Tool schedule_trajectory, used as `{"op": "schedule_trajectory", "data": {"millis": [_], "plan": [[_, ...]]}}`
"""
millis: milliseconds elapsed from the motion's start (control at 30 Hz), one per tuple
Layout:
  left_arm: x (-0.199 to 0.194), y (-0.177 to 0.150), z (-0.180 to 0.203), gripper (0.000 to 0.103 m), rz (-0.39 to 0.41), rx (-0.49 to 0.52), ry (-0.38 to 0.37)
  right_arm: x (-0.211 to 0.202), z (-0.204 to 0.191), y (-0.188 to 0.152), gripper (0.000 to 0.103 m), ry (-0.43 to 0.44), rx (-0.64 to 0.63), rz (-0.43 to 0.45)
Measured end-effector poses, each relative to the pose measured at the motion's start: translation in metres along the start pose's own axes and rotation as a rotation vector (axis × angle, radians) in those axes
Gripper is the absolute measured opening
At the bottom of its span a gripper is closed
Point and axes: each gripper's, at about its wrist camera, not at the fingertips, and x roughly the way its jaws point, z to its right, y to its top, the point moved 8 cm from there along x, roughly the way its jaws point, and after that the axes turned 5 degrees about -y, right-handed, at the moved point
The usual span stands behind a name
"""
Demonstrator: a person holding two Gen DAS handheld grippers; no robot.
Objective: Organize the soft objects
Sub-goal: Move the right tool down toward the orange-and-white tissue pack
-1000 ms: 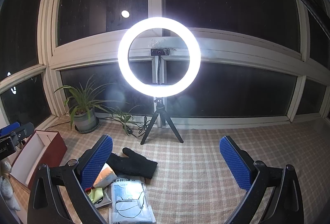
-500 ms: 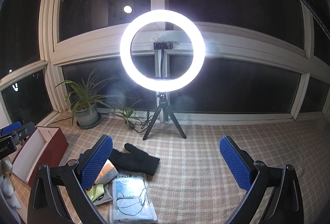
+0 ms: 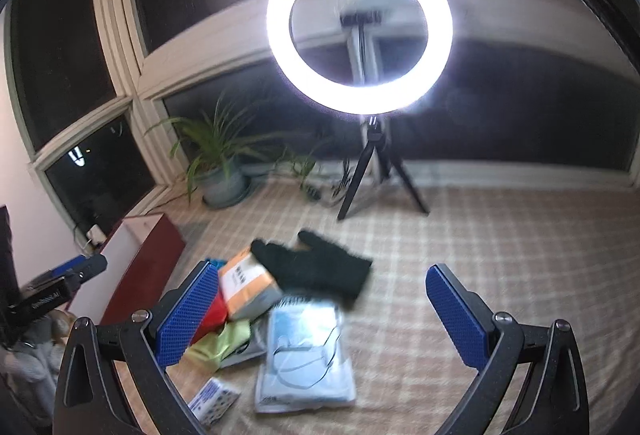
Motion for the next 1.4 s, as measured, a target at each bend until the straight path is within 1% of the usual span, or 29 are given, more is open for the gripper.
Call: {"op": "schedule_trajectory", "data": {"millis": [233,367,467,600,767,900,967,1067,1167,1233,1367,1400], "plan": [[0.015,-0.024,-0.009,0.082,-0.086,-0.032,-0.015,0.036,0.006,-0.027,0.102,0.067,0.036,-0.135],[0.021,-0.037,-0.015,0.082,-0.116,-0.057,-0.016,0.048,0.007,-0.036,0.102,0.108,0.062,-0.177],[0.027,-0.046,-0.018,0.082,-0.142,-0.064,-0.015,0.056,0.000,-0.037,0.102,0.146,0.060,-0.203],[0.036,-0.056,-0.017,0.082,-0.170,-0.071,-0.032,0.068,-0.024,-0.032,0.102,0.229,0.033,-0.236],[0.048,-0.068,-0.016,0.082,-0.201,-0.122,-0.067,0.086,-0.064,-0.025,0.102,0.316,-0.033,-0.287],[0.054,-0.074,-0.017,0.082,-0.210,-0.125,-0.056,0.105,-0.096,-0.024,0.102,0.383,-0.087,-0.346],[0.053,-0.075,-0.018,0.082,-0.207,-0.124,-0.058,0.114,-0.107,-0.026,0.101,0.407,-0.092,-0.377],[0.050,-0.078,-0.021,0.082,-0.202,-0.115,-0.047,0.132,-0.124,-0.031,0.094,0.447,-0.094,-0.433],[0.047,-0.080,-0.025,0.082,-0.201,-0.108,-0.030,0.152,-0.137,-0.038,0.081,0.473,-0.089,-0.492],[0.046,-0.080,-0.028,0.082,-0.196,-0.107,-0.022,0.169,-0.141,-0.043,0.062,0.481,-0.065,-0.536],[0.050,-0.071,-0.033,0.081,-0.189,-0.106,-0.008,0.194,-0.137,-0.038,0.056,0.443,-0.038,-0.557],[0.052,-0.067,-0.033,0.081,-0.186,-0.105,-0.006,0.201,-0.136,-0.036,0.052,0.433,-0.044,-0.562]]}}
